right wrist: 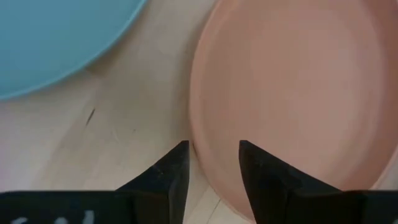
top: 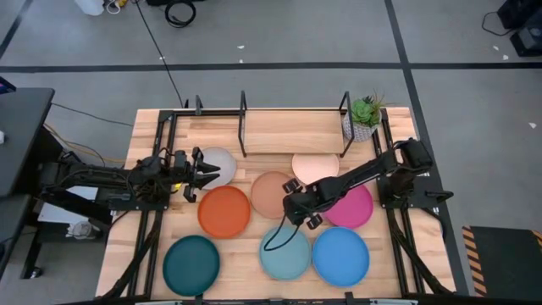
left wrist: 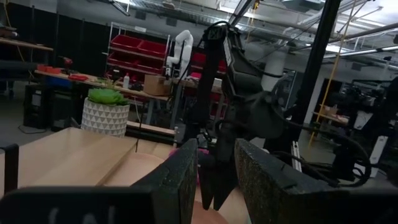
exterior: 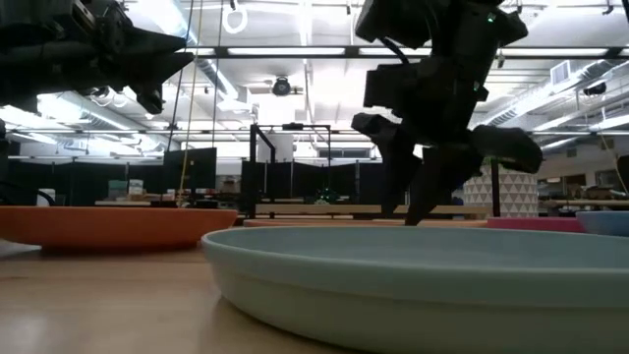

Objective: Place and stack plates onto a shelf
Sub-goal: Put the brown plate on the shelf

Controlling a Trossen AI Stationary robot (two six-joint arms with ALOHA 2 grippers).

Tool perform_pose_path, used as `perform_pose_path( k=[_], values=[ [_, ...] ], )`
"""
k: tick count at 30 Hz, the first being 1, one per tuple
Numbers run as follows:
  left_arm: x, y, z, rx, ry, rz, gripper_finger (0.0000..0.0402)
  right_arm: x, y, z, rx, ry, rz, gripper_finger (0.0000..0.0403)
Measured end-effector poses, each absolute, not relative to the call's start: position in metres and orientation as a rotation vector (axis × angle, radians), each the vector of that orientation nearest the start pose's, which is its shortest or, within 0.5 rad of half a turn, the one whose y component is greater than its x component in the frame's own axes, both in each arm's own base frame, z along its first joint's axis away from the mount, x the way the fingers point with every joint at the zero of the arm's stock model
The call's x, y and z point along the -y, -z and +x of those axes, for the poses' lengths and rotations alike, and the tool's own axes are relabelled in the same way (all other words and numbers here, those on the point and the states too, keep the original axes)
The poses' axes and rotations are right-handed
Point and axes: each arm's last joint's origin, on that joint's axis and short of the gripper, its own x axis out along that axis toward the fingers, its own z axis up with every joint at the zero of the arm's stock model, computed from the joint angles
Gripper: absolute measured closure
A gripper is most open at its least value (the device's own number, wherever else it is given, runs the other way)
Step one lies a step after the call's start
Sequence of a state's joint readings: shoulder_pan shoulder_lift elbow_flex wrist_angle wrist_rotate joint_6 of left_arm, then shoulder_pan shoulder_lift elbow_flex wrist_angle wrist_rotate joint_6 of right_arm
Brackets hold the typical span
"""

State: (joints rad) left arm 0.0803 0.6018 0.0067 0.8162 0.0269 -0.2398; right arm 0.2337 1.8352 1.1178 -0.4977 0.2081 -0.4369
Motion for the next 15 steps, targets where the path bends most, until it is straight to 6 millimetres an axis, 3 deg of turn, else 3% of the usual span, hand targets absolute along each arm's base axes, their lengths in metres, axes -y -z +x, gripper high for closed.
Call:
perform_pose_path(
  k=[5, 15],
  values=[
    [-0.01, -0.1843, 0.1333, 0.203, -0.03, -0.228, 0.0287, -0.0716, -0.1429, 0.3399, -1.218, -0.292, -0.66, 0.0285],
    [-0.01, -0.1829, 0.1336, 0.189, -0.031, -0.233, 0.0287, -0.0654, -0.144, 0.3405, -1.225, -0.293, -0.622, 0.0373]
  ],
)
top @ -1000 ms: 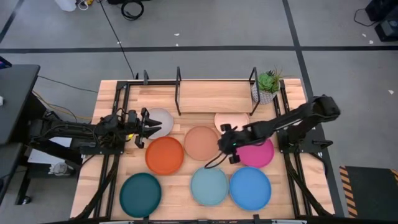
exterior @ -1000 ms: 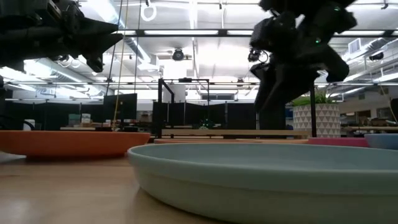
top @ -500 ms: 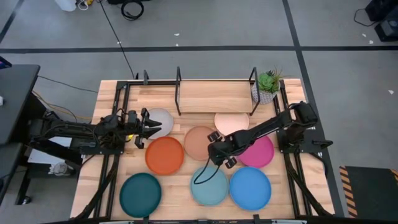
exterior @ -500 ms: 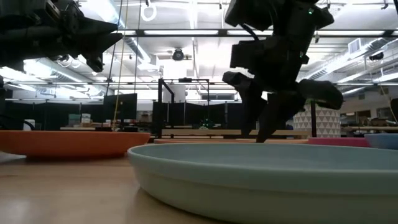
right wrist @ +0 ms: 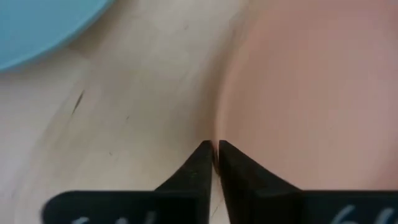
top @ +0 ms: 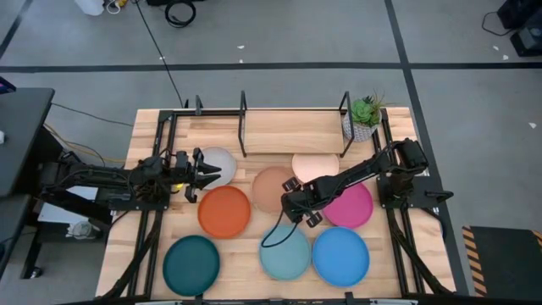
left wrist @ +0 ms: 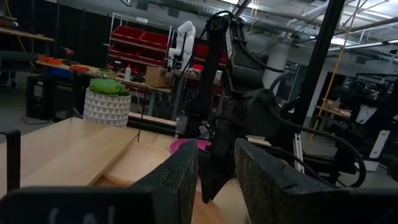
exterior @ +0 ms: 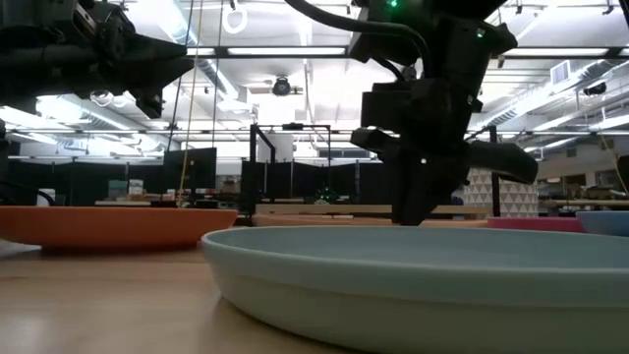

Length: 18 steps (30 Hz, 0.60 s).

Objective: Place and stack plates onto a shelf
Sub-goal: Put the brown plate on the shelf

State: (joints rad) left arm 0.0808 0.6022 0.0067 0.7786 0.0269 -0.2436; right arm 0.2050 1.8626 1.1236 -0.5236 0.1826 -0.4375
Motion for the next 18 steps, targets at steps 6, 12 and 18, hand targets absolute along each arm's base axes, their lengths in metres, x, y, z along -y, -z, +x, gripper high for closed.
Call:
perform_pose_path(
  k=[6, 12, 18],
  values=[
    [-0.01, -0.183, 0.134, 0.189, -0.031, -0.233, 0.0287, -0.068, -0.144, 0.34, -1.221, -0.325, -0.667, 0.0391],
    [-0.01, -0.183, 0.134, 0.189, -0.031, -0.232, 0.0287, -0.075, -0.151, 0.342, -1.201, -0.341, -0.676, 0.0377],
    [-0.01, -0.183, 0.134, 0.188, -0.032, -0.233, 0.0287, -0.086, -0.187, 0.345, -1.161, -0.349, -0.687, 0.0388]
  ],
)
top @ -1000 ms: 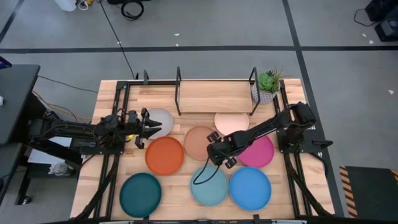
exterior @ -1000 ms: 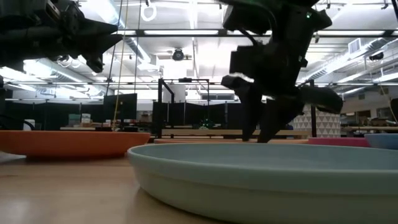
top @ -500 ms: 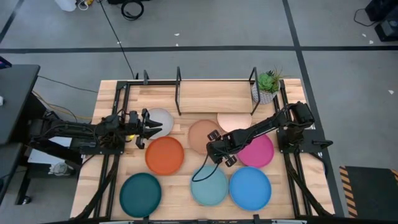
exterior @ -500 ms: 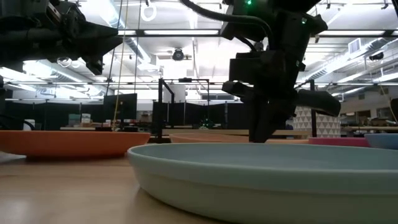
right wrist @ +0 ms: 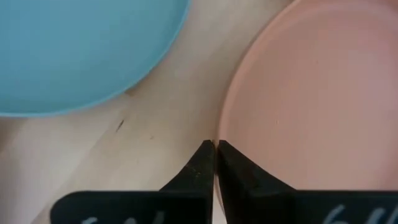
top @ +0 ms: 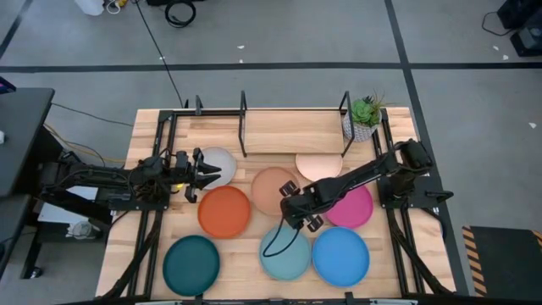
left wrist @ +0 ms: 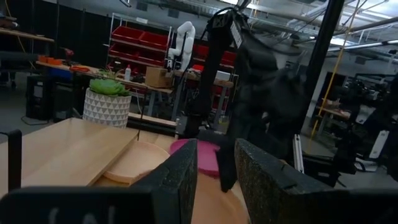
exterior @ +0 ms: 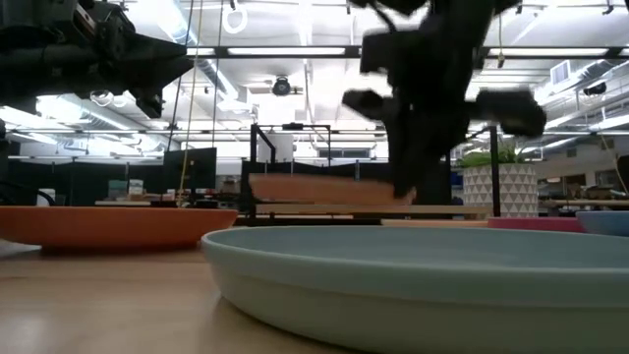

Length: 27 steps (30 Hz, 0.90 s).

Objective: Place and stack plates onto a shelf
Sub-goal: Put the brown plate on the shelf

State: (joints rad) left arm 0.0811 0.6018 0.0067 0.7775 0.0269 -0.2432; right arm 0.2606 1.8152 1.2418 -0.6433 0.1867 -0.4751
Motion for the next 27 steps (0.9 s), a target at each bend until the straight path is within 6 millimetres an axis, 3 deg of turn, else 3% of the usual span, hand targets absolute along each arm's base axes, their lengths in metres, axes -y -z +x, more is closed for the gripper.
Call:
perform_pose_path(
  k=[5, 8, 18, 27],
  values=[
    [-0.01, -0.182, 0.134, 0.181, -0.032, -0.233, 0.0287, -0.082, -0.221, 0.338, -1.073, -0.248, -0.71, 0.0386],
    [-0.01, -0.182, 0.134, 0.181, -0.032, -0.232, 0.0287, -0.069, -0.233, 0.333, -1.082, -0.139, -0.689, 0.0385],
    [-0.01, -0.182, 0.134, 0.181, -0.033, -0.23, 0.0287, 0.016, -0.236, 0.317, -1.308, 0.082, -0.37, 0.0385],
    [-0.01, -0.182, 0.134, 0.174, -0.035, -0.209, 0.0287, 0.09, -0.237, 0.307, -1.296, 0.251, -0.128, 0.0384]
  ],
)
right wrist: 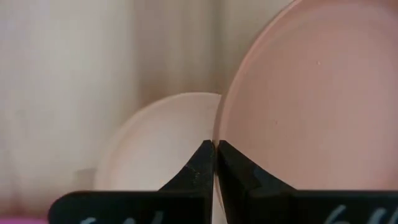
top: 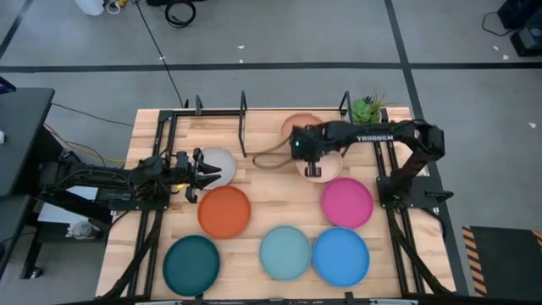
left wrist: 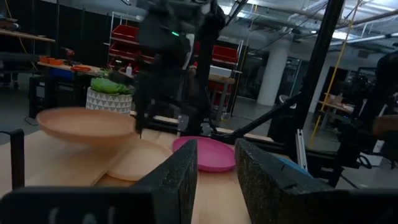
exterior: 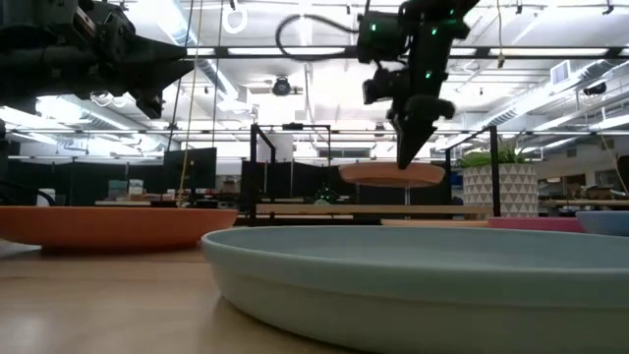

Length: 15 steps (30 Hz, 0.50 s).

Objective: Place and stack plates onto a shelf
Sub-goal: Put the brown plate on the shelf

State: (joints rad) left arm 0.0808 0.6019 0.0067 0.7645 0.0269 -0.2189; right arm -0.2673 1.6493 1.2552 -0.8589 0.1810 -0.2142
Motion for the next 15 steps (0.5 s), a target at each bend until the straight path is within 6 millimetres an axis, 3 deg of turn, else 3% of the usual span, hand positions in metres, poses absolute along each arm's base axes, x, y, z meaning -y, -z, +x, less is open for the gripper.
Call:
perform_pose_path(
  k=[8, 15],
  values=[
    [-0.01, -0.181, 0.134, 0.166, -0.036, -0.204, 0.0287, 0.142, -0.236, 0.287, -1.279, 0.418, 0.105, 0.0384],
    [-0.01, -0.178, 0.134, 0.139, -0.04, -0.206, 0.0287, 0.152, -0.229, 0.279, -1.28, 0.437, 0.148, 0.0384]
  ],
)
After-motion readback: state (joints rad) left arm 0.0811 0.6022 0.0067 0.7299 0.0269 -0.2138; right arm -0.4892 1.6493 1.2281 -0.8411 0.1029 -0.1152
